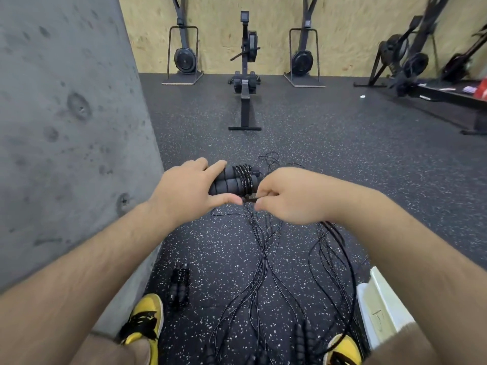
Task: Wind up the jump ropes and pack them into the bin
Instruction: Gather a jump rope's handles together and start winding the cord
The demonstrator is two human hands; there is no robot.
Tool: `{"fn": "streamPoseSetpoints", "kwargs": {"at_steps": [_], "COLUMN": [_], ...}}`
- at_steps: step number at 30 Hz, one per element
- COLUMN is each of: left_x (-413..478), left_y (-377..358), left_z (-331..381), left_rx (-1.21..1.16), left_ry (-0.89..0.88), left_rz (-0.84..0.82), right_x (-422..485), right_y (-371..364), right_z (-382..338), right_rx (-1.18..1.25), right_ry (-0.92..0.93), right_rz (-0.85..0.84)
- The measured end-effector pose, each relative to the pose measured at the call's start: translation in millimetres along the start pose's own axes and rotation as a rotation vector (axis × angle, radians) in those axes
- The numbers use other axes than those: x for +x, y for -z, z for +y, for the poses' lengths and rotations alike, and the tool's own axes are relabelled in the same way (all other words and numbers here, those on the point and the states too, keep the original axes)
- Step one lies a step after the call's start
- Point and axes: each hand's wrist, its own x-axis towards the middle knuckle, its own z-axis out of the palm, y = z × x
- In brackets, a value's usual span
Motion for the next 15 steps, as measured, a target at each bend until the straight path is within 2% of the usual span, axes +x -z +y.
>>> {"fn": "streamPoseSetpoints", "kwargs": {"at_steps": [2,4,8,12,15], "left_x": [-1,-2,-2,-4,-11], "left_y": [0,2,4,6,11], "left_z": [-1,-2,0,6,12], "left_rx": [-0.002,0.010,0.045,0.004,-0.130], "left_ry": [0.016,0.024,-0.024,-0.191,-0.317], "left_rz": [-0.035,-0.072,-0.094,-0.097,-0.083], "right_x": [2,4,8,15,26], "right_y": [-6,-11,-13,-8,-10], "right_z": [-1,-1,2,16,37], "right_rx": [0.035,0.046,-0.029,-0.174,0.012], "right_ry": [-0.001,0.008,0.076,0.189,0.214], "right_rz": [-0.047,-0.025,0.120,0.291,0.305]}}
